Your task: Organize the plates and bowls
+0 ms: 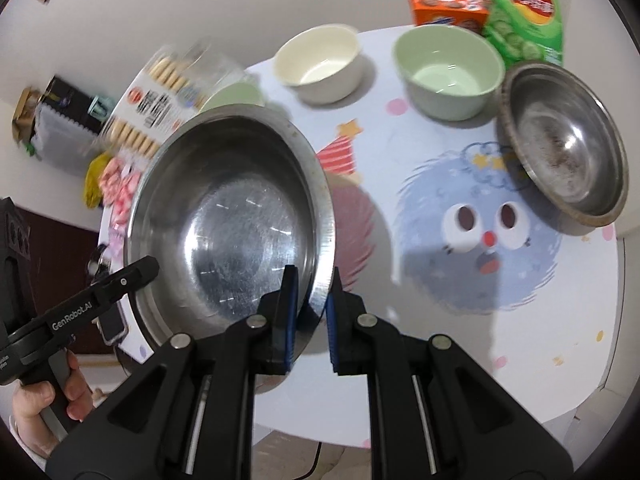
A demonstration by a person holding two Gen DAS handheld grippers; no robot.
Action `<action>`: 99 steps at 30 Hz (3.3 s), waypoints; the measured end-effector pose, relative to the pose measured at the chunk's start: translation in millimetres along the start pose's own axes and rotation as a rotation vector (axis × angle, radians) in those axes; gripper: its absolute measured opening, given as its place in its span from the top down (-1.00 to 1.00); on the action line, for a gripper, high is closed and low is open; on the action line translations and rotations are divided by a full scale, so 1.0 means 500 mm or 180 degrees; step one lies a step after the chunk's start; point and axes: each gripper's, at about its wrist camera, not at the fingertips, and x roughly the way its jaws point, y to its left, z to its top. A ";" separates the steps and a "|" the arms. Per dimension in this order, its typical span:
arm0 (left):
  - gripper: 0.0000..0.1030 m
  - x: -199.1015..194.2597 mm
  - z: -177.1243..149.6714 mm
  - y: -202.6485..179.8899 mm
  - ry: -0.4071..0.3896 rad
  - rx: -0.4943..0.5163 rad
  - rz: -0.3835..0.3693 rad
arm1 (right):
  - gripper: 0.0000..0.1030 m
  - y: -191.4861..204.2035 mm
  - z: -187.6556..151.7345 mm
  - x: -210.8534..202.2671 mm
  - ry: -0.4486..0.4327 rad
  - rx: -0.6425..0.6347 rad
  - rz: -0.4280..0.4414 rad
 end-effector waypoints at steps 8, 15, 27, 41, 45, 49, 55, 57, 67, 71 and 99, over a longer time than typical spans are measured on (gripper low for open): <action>0.75 -0.001 -0.077 0.090 0.0075 -0.0195 0.0222 | 0.69 0.075 -0.067 0.053 0.0262 -0.0282 0.0031; 0.72 0.019 -0.111 0.120 0.0164 -0.0284 0.0358 | 0.69 0.098 -0.094 0.091 0.0461 -0.0445 -0.0016; 0.70 0.030 -0.115 0.124 0.0192 -0.0197 0.0503 | 0.67 0.110 -0.103 0.118 0.0581 -0.0509 -0.0112; 0.65 0.042 -0.113 0.122 0.0230 -0.0071 0.0621 | 0.63 0.126 -0.105 0.128 0.0632 -0.0569 -0.0222; 0.64 0.045 -0.115 0.124 0.0235 -0.0086 0.0615 | 0.61 0.132 -0.104 0.130 0.0656 -0.0594 -0.0274; 0.63 0.049 -0.117 0.126 0.0249 -0.0082 0.0627 | 0.57 0.136 -0.107 0.131 0.0681 -0.0610 -0.0289; 0.61 0.052 -0.119 0.123 0.0255 -0.0033 0.0647 | 0.35 0.144 -0.113 0.130 0.0707 -0.0640 -0.0287; 0.59 0.052 -0.120 0.123 0.0252 -0.0036 0.0650 | 0.34 0.145 -0.114 0.128 0.0701 -0.0644 -0.0303; 0.34 0.046 -0.123 0.131 0.0225 -0.0084 0.0657 | 0.13 0.146 -0.118 0.122 0.0698 -0.0655 -0.0413; 0.23 0.044 -0.125 0.135 0.0213 -0.0115 0.0650 | 0.03 0.158 -0.116 0.114 0.0639 -0.0736 -0.0480; -1.00 -0.006 -0.068 0.030 -0.0238 0.0375 0.0414 | -0.99 0.097 -0.078 0.047 0.0221 -0.0603 -0.0636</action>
